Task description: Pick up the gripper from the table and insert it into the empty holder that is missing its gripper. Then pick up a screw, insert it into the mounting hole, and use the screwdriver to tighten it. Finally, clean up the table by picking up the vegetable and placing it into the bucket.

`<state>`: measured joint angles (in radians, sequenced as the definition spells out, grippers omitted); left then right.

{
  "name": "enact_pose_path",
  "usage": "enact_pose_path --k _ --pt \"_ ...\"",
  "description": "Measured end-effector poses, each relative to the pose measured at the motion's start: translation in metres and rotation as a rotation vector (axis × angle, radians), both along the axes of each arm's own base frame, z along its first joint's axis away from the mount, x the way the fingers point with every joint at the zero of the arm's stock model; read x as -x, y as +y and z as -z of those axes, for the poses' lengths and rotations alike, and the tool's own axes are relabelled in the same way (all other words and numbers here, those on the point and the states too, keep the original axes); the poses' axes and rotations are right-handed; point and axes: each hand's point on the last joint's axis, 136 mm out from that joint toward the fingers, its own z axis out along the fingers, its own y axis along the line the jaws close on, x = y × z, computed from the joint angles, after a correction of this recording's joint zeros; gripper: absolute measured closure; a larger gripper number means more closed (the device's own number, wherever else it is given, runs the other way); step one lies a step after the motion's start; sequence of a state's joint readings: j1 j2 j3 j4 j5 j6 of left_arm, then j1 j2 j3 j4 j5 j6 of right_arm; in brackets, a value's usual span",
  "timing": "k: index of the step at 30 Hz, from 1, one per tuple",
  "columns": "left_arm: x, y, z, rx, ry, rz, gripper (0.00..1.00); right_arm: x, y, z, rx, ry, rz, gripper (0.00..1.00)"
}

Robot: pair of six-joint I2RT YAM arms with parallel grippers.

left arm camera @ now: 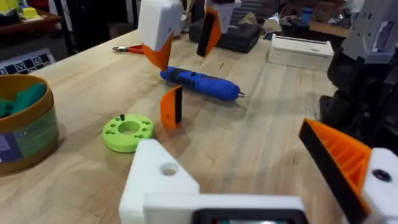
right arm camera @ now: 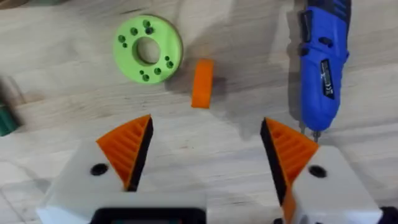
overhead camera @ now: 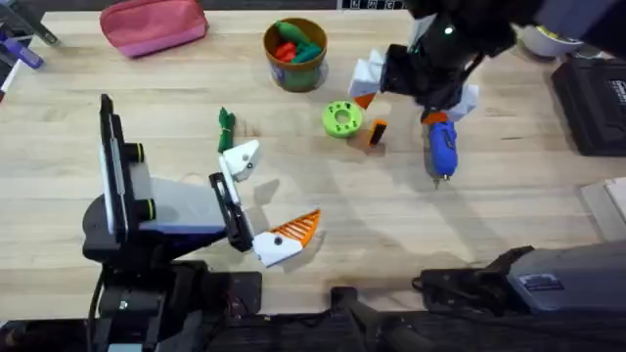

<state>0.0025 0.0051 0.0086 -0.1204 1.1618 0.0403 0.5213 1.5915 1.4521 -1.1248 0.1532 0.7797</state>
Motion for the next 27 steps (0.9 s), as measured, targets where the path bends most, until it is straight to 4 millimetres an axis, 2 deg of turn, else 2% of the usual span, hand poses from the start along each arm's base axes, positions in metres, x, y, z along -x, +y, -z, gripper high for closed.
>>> enact_pose_path --k 15,20,27 --pt "0.000 0.000 0.000 0.000 0.000 0.000 0.015 -0.001 0.017 0.059 -0.008 0.185 0.103 0.031" --pt "0.000 0.000 0.000 0.000 0.000 0.000 0.015 -0.011 0.018 0.064 -0.028 0.168 0.114 0.082" --pt "0.000 0.000 0.000 0.000 0.000 0.000 0.015 -0.017 0.007 0.064 -0.031 0.165 0.145 0.187"
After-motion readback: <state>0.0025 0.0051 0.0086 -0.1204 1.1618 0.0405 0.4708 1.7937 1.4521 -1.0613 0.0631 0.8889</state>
